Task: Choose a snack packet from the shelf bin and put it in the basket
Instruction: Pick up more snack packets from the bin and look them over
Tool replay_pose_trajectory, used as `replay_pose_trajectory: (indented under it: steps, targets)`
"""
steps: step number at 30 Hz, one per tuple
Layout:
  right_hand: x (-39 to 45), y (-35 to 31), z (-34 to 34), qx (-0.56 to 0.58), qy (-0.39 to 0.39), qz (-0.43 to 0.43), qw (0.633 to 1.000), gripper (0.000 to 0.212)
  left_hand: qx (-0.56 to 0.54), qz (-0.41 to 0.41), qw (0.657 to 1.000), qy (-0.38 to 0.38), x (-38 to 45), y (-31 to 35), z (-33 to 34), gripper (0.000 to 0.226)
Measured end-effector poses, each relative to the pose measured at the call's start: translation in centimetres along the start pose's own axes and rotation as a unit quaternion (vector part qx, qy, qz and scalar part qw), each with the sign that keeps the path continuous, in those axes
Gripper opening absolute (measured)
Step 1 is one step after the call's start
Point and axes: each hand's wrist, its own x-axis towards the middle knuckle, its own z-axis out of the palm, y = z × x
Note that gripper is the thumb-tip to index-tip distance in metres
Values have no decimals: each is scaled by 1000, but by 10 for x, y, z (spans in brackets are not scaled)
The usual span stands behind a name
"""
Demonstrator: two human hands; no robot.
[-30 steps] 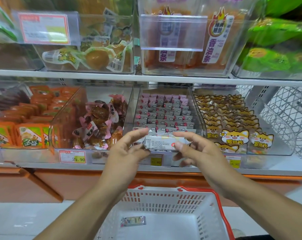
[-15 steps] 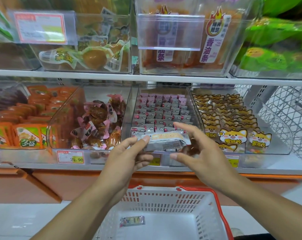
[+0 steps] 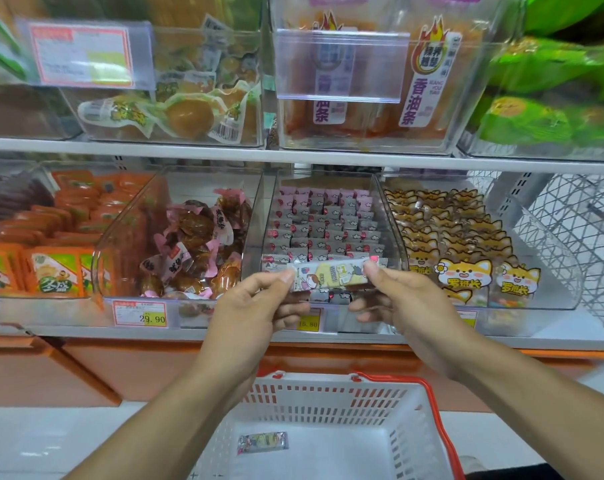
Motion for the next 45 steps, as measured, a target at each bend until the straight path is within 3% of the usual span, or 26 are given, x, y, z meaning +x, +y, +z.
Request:
replay_pose_trajectory:
  steps: [3, 7, 10, 13, 15, 19, 22, 23, 26, 30, 36, 39, 42, 45]
  targets:
    - [1, -2, 1, 74, -4, 27, 997, 45, 6, 12, 999, 39, 3, -1, -1, 39]
    - [-1, -2, 3, 47, -23, -32, 998, 34, 63, 30, 996, 47, 7, -4, 1, 22]
    - [1, -8, 4, 90, 37, -62, 993, 33, 115, 77, 989, 48, 9, -3, 4, 4]
    - [9, -19, 4, 35, 118, -128, 984, 31, 204, 139, 968, 49, 13, -3, 7, 13]
    - [24, -25, 2, -76, 177, -182, 964, 30, 313, 179, 933, 26, 13, -5, 8, 21]
    - [77, -40, 6, -256, 233, -246, 905, 27, 512, 246, 822, -47, 13, -9, 8, 41]
    - [123, -49, 10, -395, 233, -252, 852, 8, 561, 254, 783, -80, 14, -12, 7, 48]
    - [135, -53, 10, -447, 235, -234, 830, 14, 571, 257, 775, -85, 15, -13, 7, 49]
    - [160, -56, 7, -522, 187, -233, 799, 23, 578, 258, 768, -97, 16, -13, 6, 49]
    - [169, -57, 7, -549, 96, -238, 796, 27, 579, 246, 771, -101, 17, -14, 5, 53]
    - [183, -52, 16, -636, 47, -189, 747, 28, 582, 230, 773, -103, 18, -15, 4, 57]
    - [187, -52, 28, -668, 71, -206, 712, 33, 576, 223, 780, -104, 18, -15, 4, 57]
    - [193, -52, 38, -664, 73, -214, 713, 35, 574, 214, 783, -105, 18, -16, 4, 58]
    - [201, -44, 42, -623, 52, -177, 760, 24, 568, 214, 787, -108, 18, -14, 1, 56]
